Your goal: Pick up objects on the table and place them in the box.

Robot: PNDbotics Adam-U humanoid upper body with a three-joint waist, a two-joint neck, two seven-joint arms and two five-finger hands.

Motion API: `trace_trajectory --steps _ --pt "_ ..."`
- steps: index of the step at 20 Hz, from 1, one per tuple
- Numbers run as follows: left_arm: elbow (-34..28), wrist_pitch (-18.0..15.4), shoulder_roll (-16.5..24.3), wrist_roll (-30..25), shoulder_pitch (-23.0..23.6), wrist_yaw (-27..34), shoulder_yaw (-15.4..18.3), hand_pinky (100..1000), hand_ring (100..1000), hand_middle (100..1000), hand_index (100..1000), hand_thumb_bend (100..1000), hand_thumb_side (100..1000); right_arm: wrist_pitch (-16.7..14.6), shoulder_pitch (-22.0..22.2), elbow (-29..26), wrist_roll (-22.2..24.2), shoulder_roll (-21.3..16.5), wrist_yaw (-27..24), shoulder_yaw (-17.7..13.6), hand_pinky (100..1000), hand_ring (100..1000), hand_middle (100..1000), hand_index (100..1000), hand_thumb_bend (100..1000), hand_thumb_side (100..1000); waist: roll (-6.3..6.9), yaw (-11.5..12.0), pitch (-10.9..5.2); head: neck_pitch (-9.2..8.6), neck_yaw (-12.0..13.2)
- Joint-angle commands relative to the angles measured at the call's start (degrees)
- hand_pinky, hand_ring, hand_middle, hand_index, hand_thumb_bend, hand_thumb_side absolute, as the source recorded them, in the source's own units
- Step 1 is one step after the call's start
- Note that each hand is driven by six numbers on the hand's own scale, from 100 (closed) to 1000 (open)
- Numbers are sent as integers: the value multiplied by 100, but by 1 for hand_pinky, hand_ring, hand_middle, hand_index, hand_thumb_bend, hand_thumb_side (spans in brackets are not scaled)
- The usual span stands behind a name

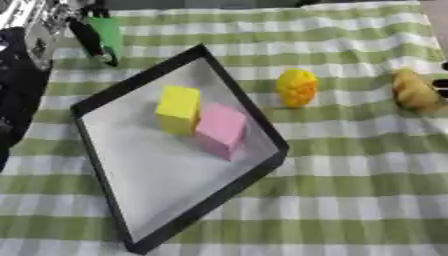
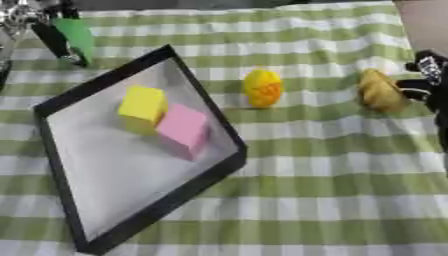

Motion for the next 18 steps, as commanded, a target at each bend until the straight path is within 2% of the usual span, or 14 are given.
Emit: trace_trajectory --steps 1,4,5,8,14,18 --pt "-149 -4 167 -43 -153 31 -3 473 432 481 563 681 100 -14 -31 -84 27 -148 -11 -45 777 709 763 859 100 717 35 8 -229 24 -22" --pt "-181 -13 157 -44 -175 47 -27 482 437 485 570 695 100 -22 -49 -96 27 -147 -9 -50 778 709 763 860 100 708 29 19 -252 6 -34" --pt "-270 -68 140 -73 -225 102 -116 482 437 486 571 696 100 -17 -48 -95 27 -142 -6 -50 778 709 763 860 100 708 19 47 -341 50 -78" --pt "-684 -324 160 -308 -186 330 -461 481 436 485 570 684 100 0 10 -74 45 -130 -1 -35 779 709 763 860 100 703 -3 103 -563 201 -192" --pt "-1597 -890 260 -652 -83 889 -1041 486 439 488 573 699 100 13 3 -70 75 -127 28 -15 780 709 764 861 100 695 -26 179 -744 298 -341" --pt "-2267 -1165 525 -710 57 1301 -1323 486 440 489 574 709 100 18 27 -68 83 -136 42 -11 780 709 764 861 100 694 -26 256 -816 345 -393"
